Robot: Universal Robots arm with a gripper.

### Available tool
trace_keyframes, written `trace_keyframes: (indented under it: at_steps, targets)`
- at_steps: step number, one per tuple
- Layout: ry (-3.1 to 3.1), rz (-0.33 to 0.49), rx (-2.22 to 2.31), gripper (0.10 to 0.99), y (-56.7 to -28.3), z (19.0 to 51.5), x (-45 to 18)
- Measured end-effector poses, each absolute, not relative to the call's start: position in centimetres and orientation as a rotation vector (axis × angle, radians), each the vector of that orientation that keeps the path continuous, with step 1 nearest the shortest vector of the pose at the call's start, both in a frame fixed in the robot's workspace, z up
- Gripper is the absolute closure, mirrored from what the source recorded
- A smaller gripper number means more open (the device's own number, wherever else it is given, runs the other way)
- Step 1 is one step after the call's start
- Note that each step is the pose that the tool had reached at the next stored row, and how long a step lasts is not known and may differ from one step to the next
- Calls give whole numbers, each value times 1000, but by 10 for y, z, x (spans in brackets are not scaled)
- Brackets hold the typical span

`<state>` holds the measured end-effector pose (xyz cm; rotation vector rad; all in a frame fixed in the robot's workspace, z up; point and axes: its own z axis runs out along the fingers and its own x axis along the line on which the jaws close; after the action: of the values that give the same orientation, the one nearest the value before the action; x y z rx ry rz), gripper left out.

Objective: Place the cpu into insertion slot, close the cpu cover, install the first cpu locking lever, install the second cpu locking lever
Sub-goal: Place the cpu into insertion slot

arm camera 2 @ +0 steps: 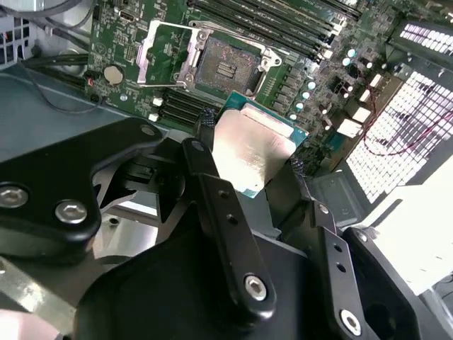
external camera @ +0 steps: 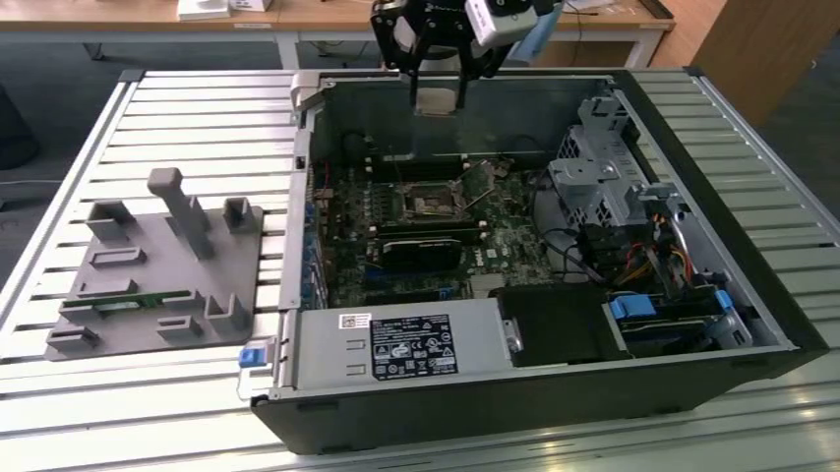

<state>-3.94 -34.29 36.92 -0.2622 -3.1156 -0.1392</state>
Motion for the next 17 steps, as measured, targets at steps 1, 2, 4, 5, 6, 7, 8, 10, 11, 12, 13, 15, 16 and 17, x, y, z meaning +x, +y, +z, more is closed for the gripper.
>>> trace_keyframes:
  at_steps: [1,2,4,5,6,7,8,10,11,12,13,15,16,17]
  targets:
    - [-3115,-139,-280,549,-343,369,-39]
    - [-3108,-139,-364,549,-343,369,-39]
    - [-3104,-138,-410,549,-343,368,-39]
    - [-3102,-138,-432,549,-343,368,-39]
    - [-3099,-137,-457,549,-343,368,-39]
    - [-3096,-137,-480,549,-343,368,-39]
    - [-3093,-136,-503,549,-343,368,-39]
    - [-3087,-135,-549,549,-343,368,-39]
    - [-3084,-135,-571,549,-343,368,-39]
    - [-3080,-135,-593,549,-343,368,-39]
    - [-3076,-134,-618,549,-343,368,-39]
    - [-3068,-134,-665,549,-343,367,-39]
    - [-3063,-133,-688,549,-343,367,-39]
    - [-3059,-133,-710,549,-343,367,-39]
